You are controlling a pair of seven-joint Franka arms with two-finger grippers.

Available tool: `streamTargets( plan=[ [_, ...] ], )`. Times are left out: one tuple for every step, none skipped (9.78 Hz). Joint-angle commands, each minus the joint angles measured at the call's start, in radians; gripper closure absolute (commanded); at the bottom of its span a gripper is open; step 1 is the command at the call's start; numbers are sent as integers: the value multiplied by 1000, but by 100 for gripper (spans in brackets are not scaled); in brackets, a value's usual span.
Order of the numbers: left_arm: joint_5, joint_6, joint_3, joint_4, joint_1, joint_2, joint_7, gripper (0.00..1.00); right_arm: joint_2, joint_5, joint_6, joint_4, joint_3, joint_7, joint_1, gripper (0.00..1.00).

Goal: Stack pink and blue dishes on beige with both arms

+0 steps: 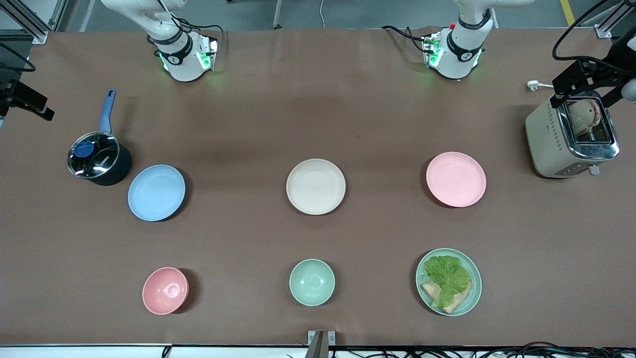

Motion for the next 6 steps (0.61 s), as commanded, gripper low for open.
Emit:
streamTargets(
  plan=[
    [14, -11, -3, -17, -3, 6, -15, 0, 3, -7, -9, 7, 3, -1, -5, 0],
    [7, -12, -3, -14, -3, 9, -14, 0, 3, -7, -9, 7, 3, -1, -5, 0],
    [8, -12, -3, -19, -2, 8, -3, 0, 3, -7, -9, 7, 3, -1, -5, 0],
    [4, -12, -3, -17, -2, 12, -14, 0, 3, -7, -9, 7, 3, -1, -4, 0],
    [-2, -12, 3, -23, 3, 11, -11, 0, 3, -7, -10, 7, 3, -1, -5, 0],
    [-10, -5, 8, -52, 7, 12, 4, 0, 3, -7, -9, 7, 3, -1, -5, 0]
  ],
)
